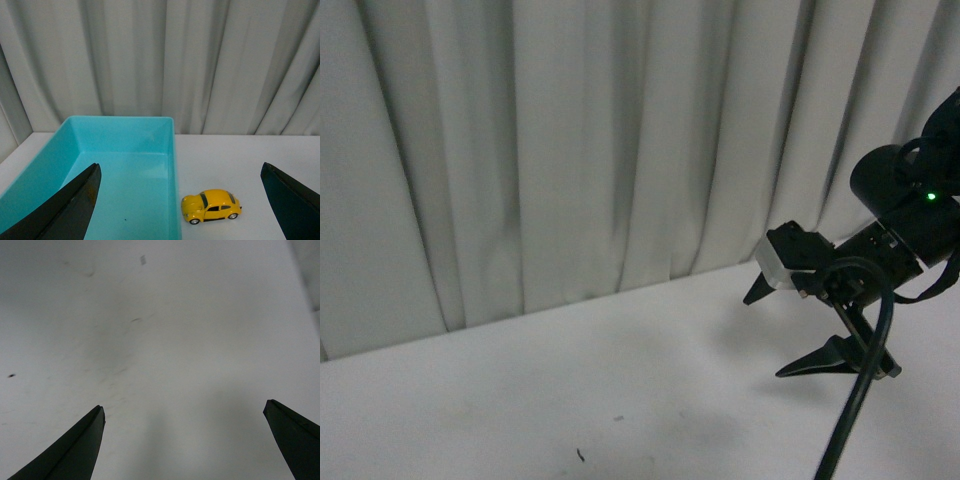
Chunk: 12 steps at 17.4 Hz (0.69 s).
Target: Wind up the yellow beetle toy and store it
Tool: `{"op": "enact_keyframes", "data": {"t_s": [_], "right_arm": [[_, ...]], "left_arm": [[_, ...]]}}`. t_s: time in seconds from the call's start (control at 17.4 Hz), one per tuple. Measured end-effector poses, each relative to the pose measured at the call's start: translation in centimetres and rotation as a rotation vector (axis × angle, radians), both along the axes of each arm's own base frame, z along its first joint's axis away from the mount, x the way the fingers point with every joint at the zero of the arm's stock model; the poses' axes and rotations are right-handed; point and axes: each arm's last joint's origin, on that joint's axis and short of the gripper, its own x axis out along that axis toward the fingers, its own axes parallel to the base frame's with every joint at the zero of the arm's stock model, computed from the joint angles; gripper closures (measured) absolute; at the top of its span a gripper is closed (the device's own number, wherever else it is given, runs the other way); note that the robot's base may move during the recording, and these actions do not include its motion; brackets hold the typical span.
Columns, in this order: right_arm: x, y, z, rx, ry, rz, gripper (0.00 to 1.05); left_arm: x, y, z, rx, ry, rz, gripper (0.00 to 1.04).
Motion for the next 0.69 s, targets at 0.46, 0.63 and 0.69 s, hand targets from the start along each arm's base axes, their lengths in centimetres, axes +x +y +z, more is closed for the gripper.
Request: {"op": "enact_keyframes", "data": {"t_s": [0.46,0.63,0.69], "right_arm": [[-0.5,2.2,7.7,-0.025,-0.182,0.069,0.07],[-3.6,5.9,6.8,-0.109,-0.507,-0.479,0.33],[-6.2,7.6,6.7,0.103,-0.580,-0.703,0.45]], "left_arm": [[0.0,0.0,0.0,0.000,0.000,0.000,0.07],[0.0,0.0,0.0,0.000,0.000,0.000,0.07],[0.0,0.0,0.0,0.000,0.000,0.002,0.07]]}}
